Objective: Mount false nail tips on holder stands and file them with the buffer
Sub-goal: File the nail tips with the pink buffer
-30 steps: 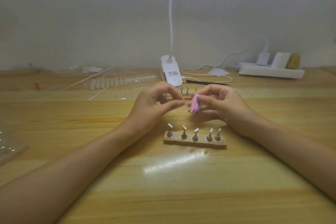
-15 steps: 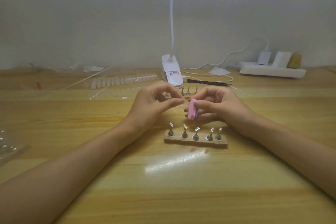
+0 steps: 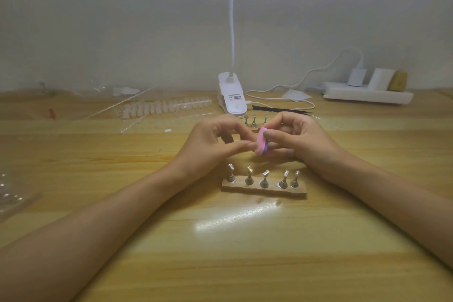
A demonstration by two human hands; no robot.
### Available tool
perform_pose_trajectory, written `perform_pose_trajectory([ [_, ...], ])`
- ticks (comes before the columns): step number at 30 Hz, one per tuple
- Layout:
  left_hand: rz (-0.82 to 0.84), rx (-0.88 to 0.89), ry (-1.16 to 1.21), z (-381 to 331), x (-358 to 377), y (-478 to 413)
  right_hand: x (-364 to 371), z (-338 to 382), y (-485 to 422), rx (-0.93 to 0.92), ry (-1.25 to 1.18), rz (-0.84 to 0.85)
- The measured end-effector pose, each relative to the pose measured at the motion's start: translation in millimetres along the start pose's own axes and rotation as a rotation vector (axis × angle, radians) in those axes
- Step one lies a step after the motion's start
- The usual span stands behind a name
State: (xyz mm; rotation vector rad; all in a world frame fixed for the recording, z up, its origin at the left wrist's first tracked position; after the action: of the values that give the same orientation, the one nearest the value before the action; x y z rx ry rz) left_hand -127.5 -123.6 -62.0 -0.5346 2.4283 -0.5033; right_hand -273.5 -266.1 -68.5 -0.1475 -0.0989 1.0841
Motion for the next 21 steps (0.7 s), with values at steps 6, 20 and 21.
perform_pose_trajectory([
  [6,0.017,-0.010,-0.035,-0.5,1.1,-0.1,1.9,1.0,0.7,-0.039,0.027,0.055],
  [20,-0.091,-0.045,0.036,3.6,-1.9,-1.0,-0.3,-2.4,1.4,-0.026,0.042,0.049],
  [21,-0.093,-0.046,0.034,3.9,-2.0,-1.2,0.0,-2.4,0.6,-0.040,0.041,0.023],
])
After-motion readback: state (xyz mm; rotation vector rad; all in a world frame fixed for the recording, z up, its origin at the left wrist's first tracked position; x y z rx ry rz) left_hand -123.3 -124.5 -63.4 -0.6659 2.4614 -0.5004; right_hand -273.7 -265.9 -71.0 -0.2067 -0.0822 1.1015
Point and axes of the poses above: each hand's wrist, its own y-axis away from the middle knuckle, its own x-axis out of the palm, z = x × y, the point moved 1 cm from there along -y, towards the middle knuckle, and after that the axes turned 3 degrees about -y, right-handed, at the moved point
